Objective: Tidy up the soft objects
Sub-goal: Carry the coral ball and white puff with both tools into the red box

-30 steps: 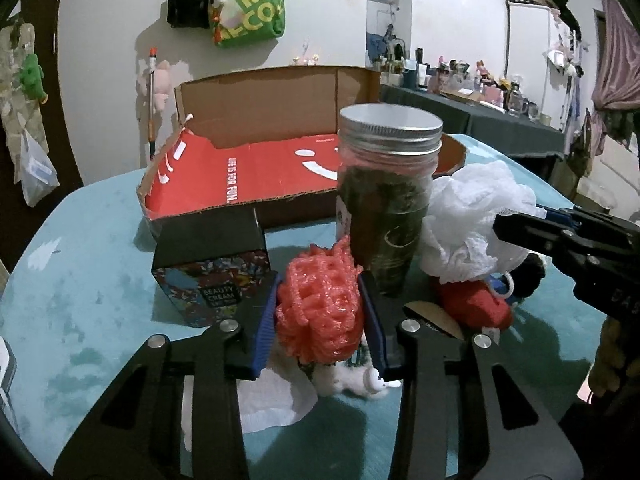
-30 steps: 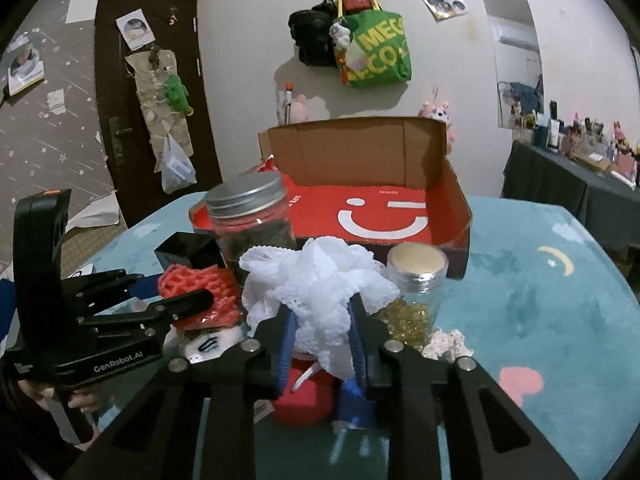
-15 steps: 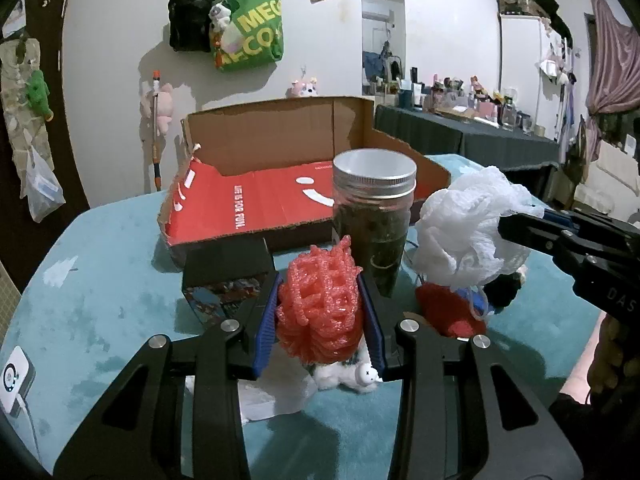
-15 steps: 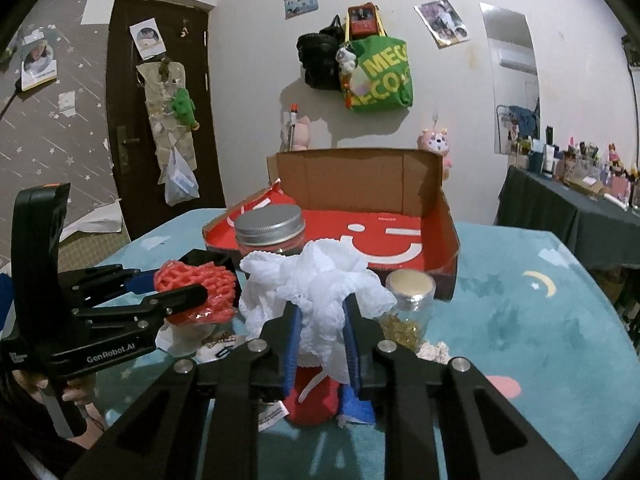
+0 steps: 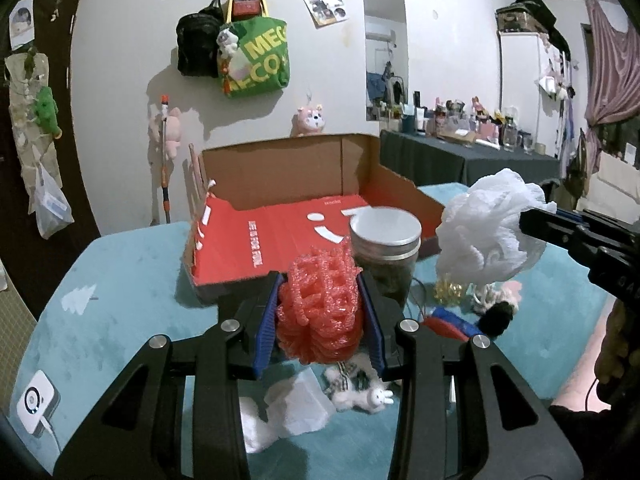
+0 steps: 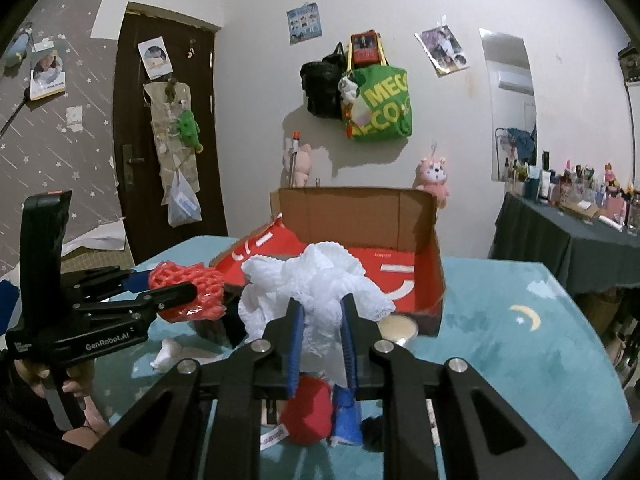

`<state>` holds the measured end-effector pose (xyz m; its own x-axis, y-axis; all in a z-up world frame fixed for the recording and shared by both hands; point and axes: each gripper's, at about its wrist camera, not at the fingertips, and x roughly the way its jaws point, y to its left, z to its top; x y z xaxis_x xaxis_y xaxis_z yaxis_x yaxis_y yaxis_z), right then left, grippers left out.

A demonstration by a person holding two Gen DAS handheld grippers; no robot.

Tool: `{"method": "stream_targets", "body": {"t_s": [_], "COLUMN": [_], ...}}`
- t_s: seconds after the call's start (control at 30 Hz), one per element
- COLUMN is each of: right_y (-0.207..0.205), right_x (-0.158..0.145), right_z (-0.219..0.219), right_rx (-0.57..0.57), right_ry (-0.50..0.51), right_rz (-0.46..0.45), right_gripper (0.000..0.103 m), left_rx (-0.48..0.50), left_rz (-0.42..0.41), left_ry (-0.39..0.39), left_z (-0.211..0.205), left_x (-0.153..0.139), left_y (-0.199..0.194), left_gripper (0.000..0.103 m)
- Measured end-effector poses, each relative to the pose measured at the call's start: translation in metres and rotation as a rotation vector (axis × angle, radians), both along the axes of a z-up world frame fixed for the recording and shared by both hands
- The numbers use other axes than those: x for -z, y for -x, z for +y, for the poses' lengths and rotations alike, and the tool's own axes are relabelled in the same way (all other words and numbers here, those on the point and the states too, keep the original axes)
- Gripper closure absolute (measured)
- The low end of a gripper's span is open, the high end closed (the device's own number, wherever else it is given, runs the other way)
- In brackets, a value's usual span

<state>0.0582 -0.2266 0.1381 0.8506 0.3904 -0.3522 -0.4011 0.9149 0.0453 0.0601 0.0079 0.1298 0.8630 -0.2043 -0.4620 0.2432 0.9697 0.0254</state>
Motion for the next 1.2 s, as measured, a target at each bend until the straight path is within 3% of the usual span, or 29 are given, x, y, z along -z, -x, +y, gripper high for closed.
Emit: {"method": "stream_targets", "body": {"t_s": [0.33, 0.53, 1.0, 1.2], "right_y": [-0.027, -0.059, -0.117, -0.147], "right_x": [-0.033, -0.05, -0.063, -0.06], "right_z": [-0.002, 0.002, 0.01, 0.015], "right_rx": [-0.022, -0.038, -0.069, -0.081], "right_ry": [0.021, 0.058, 0.134, 0.169], "right_rz": [-0.051, -0.06, -0.013, 0.038], "right_gripper": [0.084, 0.085, 0.085, 0.085], "left_rx": [0.019, 0.052, 0.102, 0.129], "left_rz": [-0.031, -0.024, 0.018, 0.076], "left_ry": [0.01, -0.024, -0.107, -0.125], "left_z": [0.013, 0.011, 0.002, -0.004], "left_x": [-0.036, -0.05, -0.065, -0.064], "left_y": [-0.023, -0.048, -0.094, -0.124], "left_gripper": [0.067, 0.067, 0.067, 0.067]}}
